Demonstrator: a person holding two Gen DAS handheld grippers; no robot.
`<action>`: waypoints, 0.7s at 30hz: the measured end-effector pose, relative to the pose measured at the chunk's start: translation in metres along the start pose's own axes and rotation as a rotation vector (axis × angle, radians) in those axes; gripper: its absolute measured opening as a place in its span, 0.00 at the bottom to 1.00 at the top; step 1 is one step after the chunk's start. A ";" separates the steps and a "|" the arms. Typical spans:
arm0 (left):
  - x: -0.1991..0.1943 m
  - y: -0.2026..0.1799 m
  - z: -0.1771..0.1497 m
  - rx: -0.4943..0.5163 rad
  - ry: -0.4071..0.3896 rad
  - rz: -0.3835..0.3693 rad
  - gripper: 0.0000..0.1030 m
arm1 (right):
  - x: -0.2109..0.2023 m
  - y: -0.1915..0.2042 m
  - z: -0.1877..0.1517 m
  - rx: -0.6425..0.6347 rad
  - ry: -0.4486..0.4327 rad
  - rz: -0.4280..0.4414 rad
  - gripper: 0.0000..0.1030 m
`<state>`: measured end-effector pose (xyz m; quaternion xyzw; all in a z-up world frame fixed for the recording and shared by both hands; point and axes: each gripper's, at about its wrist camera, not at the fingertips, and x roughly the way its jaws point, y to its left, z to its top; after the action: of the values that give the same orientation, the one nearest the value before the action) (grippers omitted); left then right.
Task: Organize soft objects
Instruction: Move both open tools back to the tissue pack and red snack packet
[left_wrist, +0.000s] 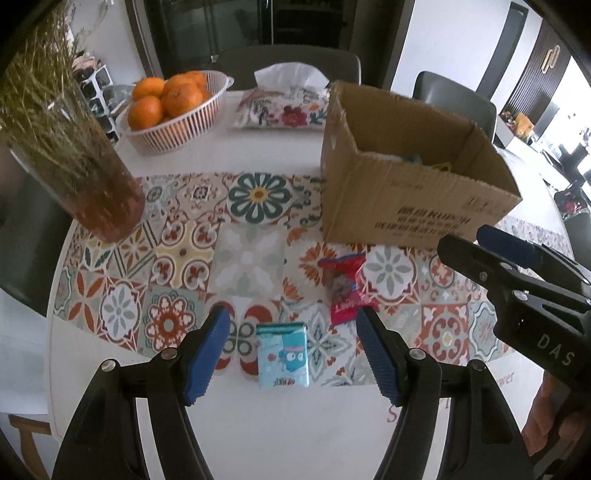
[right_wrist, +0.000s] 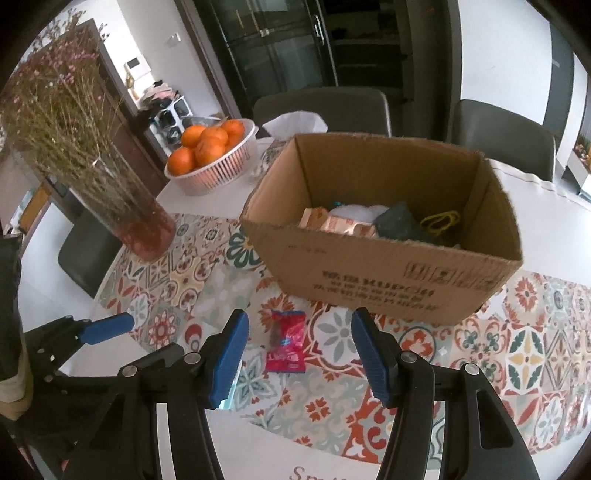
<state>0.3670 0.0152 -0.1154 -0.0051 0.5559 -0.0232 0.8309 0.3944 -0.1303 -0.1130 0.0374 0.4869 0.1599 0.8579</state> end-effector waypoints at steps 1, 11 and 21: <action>0.002 0.001 -0.002 -0.003 0.005 0.001 0.68 | 0.002 0.001 -0.002 -0.002 0.005 0.003 0.58; 0.019 0.008 -0.021 -0.019 0.052 -0.009 0.68 | 0.023 0.007 -0.015 -0.016 0.053 0.036 0.58; 0.037 0.013 -0.035 -0.032 0.079 -0.031 0.69 | 0.049 0.012 -0.024 -0.034 0.108 0.062 0.58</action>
<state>0.3492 0.0274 -0.1633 -0.0260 0.5885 -0.0276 0.8076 0.3949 -0.1058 -0.1632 0.0291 0.5284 0.1965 0.8254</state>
